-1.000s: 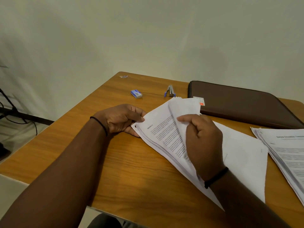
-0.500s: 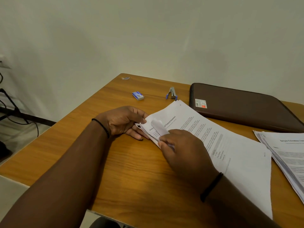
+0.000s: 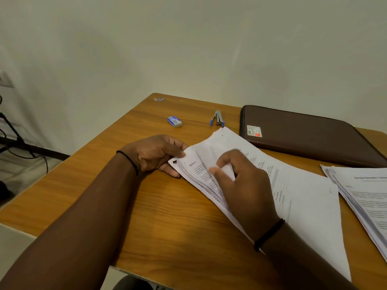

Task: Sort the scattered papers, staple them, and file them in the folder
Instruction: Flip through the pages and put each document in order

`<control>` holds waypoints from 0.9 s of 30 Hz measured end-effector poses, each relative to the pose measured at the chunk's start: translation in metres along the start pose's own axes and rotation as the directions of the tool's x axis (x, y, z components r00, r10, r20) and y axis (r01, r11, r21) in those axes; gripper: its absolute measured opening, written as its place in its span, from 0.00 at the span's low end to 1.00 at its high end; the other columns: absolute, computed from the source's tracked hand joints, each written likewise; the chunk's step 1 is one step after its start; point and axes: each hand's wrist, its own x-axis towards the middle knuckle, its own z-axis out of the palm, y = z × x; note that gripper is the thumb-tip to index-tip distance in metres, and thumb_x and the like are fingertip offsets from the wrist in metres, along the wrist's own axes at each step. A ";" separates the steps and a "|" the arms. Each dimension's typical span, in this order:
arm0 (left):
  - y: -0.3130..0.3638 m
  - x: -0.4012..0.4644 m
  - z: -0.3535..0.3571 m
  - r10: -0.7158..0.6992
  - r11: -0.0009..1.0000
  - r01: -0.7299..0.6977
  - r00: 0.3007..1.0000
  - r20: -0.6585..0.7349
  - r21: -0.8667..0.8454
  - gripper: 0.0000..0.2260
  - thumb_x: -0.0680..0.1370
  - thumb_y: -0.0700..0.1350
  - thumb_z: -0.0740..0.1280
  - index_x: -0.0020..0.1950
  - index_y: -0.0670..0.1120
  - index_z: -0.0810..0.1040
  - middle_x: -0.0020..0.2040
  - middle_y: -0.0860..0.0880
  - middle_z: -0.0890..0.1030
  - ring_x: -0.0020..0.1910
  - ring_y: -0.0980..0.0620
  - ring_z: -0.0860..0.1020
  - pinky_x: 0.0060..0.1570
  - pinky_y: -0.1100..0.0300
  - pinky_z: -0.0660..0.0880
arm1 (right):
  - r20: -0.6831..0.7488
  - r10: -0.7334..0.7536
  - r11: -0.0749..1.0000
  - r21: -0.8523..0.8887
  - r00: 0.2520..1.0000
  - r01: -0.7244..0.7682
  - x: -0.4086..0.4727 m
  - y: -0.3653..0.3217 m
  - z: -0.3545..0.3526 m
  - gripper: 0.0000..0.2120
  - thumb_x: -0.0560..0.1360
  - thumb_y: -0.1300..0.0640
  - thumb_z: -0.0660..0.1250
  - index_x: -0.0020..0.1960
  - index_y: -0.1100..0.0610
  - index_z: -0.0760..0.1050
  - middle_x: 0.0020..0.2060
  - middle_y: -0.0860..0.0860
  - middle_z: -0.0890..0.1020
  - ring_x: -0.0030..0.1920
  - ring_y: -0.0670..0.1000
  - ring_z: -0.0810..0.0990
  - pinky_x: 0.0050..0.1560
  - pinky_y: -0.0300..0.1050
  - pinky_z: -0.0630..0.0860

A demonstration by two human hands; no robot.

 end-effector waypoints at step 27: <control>0.002 -0.001 0.003 -0.014 1.000 0.014 0.999 0.037 0.000 0.10 0.82 0.36 0.60 0.60 0.41 0.78 0.56 0.36 0.83 0.44 0.45 0.86 0.35 0.59 0.83 | 0.283 -0.132 0.898 -0.372 0.950 0.235 0.001 -0.003 0.002 0.18 0.82 0.42 0.56 0.58 0.49 0.80 0.56 0.46 0.82 0.53 0.48 0.81 0.56 0.40 0.77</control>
